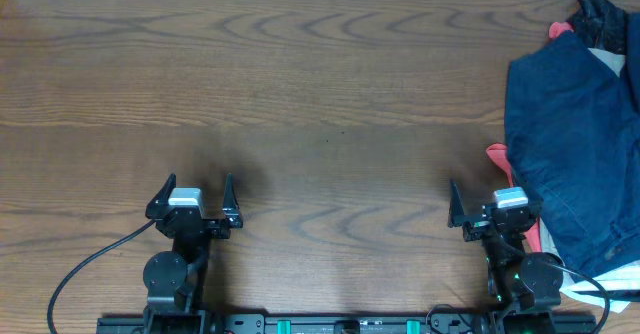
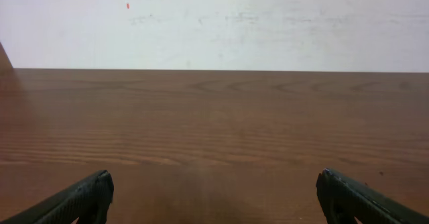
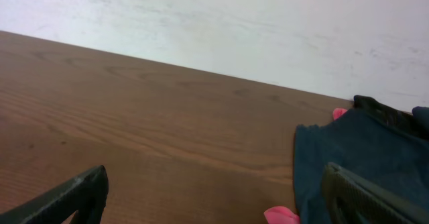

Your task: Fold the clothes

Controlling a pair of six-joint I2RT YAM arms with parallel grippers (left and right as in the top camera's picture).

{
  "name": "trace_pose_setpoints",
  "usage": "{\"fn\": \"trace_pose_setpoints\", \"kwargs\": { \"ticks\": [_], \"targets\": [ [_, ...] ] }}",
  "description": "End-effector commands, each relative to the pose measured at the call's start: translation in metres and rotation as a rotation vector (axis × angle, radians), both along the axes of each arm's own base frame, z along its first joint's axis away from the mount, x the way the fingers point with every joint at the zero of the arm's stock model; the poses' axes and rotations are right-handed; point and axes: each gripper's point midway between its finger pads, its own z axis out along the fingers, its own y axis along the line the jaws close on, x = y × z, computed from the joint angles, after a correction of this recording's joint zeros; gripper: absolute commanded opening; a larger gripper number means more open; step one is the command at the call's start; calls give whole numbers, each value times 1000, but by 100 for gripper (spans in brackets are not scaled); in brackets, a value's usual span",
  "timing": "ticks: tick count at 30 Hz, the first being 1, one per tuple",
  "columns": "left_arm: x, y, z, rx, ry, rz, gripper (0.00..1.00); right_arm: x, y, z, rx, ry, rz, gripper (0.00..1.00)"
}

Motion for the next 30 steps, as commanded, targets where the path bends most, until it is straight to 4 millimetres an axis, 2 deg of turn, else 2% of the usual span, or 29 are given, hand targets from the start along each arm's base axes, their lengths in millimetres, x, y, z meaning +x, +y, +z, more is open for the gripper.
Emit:
{"fn": "trace_pose_setpoints", "kwargs": {
  "ticks": [1, 22, 30],
  "targets": [
    [-2, -1, -14, 5, 48, -7, 98, 0, -6, 0, 0, 0, -27, 99],
    [-2, -1, -14, 5, 48, -7, 98, 0, -6, 0, 0, 0, -26, 99],
    [-1, 0, -14, 6, 47, -1, 98, 1, -14, 0, -12, -3, -70, 99]
  ]
}}
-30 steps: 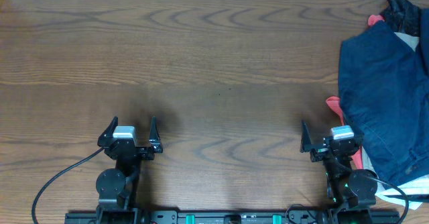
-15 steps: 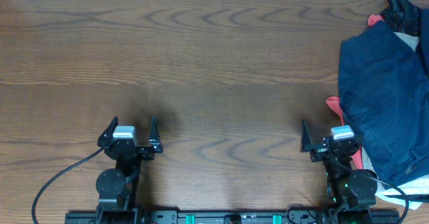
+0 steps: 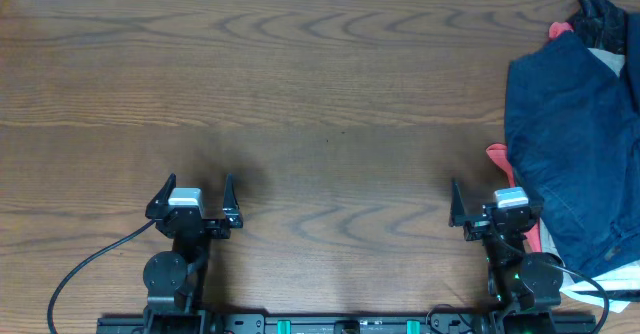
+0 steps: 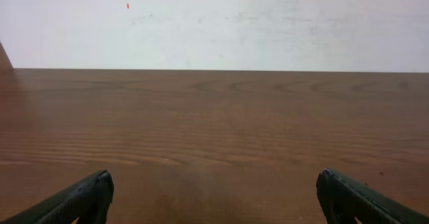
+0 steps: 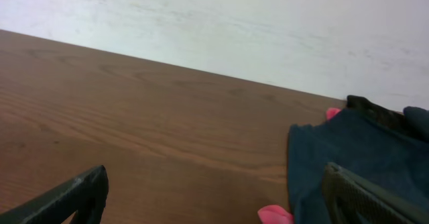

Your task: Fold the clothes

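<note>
A pile of clothes lies at the table's right edge, topped by a dark blue garment (image 3: 570, 144) (image 5: 348, 157). Pink cloth (image 3: 497, 156) (image 5: 275, 215) pokes out from under its near left side, and black and red pieces (image 3: 598, 14) lie at the far end. My right gripper (image 3: 490, 203) (image 5: 213, 196) stands open by the front edge, just left of the pile, nothing between its fingers. On the left near the front edge my left gripper (image 3: 195, 197) (image 4: 213, 196) is open and empty, over bare wood.
The brown wooden table (image 3: 320, 94) stretches between the arms and back to a white wall (image 4: 214, 23). A white piece (image 3: 600, 279) of the pile lies at the front right corner beside the right arm's base.
The right wrist view has shifted slightly, so the blue garment sits a little further left in it. The clothes and the left arm are unchanged.
</note>
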Controlling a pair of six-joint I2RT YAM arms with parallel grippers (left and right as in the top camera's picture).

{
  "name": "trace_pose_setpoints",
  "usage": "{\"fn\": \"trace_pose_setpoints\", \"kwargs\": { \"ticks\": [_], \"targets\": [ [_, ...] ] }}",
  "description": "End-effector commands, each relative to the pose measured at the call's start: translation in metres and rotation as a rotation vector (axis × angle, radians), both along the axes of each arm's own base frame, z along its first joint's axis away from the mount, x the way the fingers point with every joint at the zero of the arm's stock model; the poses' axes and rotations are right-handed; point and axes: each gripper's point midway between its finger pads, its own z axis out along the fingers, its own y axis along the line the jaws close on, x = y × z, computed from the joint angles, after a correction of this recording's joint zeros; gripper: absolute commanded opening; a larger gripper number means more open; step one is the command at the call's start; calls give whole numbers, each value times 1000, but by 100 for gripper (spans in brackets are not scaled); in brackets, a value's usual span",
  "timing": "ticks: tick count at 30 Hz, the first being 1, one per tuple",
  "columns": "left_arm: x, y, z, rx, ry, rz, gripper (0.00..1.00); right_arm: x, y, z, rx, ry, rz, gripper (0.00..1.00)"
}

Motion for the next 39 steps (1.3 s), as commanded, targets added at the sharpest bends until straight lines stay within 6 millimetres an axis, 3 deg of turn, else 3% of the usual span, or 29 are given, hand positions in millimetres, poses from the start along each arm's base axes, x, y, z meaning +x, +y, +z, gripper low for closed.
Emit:
{"fn": "trace_pose_setpoints", "kwargs": {
  "ticks": [1, 8, 18, 28, 39],
  "targets": [
    [-1, 1, -13, 6, 44, 5, 98, 1, -9, 1, 28, -4, -46, 99],
    [-1, 1, -9, -99, 37, 17, 98, 1, -14, 1, 124, 6, -80, 99],
    [2, 1, 22, -99, 58, 18, 98, -4, -28, 13, 147, 84, -170, 99],
    [29, -1, 27, -78, 380, 34, 98, 16, -28, 39, 114, 306, -192, 99],
    [56, -2, 19, -52, 765, 53, 98, 53, -25, 20, 50, 766, -210, 99]
  ]
}}
